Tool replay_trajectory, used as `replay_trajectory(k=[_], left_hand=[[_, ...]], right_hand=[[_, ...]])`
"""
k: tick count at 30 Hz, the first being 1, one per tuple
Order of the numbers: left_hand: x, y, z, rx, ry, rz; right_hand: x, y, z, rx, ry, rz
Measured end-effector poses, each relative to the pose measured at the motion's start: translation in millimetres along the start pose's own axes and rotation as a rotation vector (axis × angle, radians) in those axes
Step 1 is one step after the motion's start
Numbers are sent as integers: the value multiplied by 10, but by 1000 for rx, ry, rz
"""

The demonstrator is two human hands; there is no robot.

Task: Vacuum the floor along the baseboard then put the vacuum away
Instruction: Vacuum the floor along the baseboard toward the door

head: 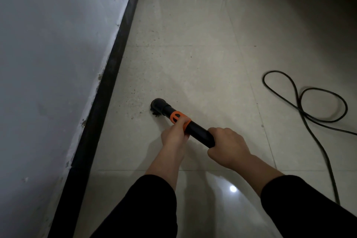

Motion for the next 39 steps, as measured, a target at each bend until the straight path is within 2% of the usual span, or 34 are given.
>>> replay_trajectory(k=[13, 26, 30, 35, 39], left_hand=[[125, -325, 36, 162, -27, -2], [176, -588, 70, 273, -12, 95], [108, -682, 138, 257, -21, 106], [-164, -869, 233, 155, -52, 218], [-259, -905, 438, 138, -104, 211]], right_hand=[[-254, 82, -54, -48, -73, -1], [-480, 156, -39, -71, -116, 28], [-533, 214, 104, -77, -122, 53], [-623, 330, 328, -107, -151, 125], [-681, 362, 587, -60, -109, 140]])
Point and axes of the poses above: each hand's wrist, its own z-axis towards the middle knuckle, its own y-axis out of the back of the hand, x = y × z, the point moved 5 cm from there along z, towards the middle knuckle, and after that the axes turned 4 degrees about y, right-handed, at the moved point
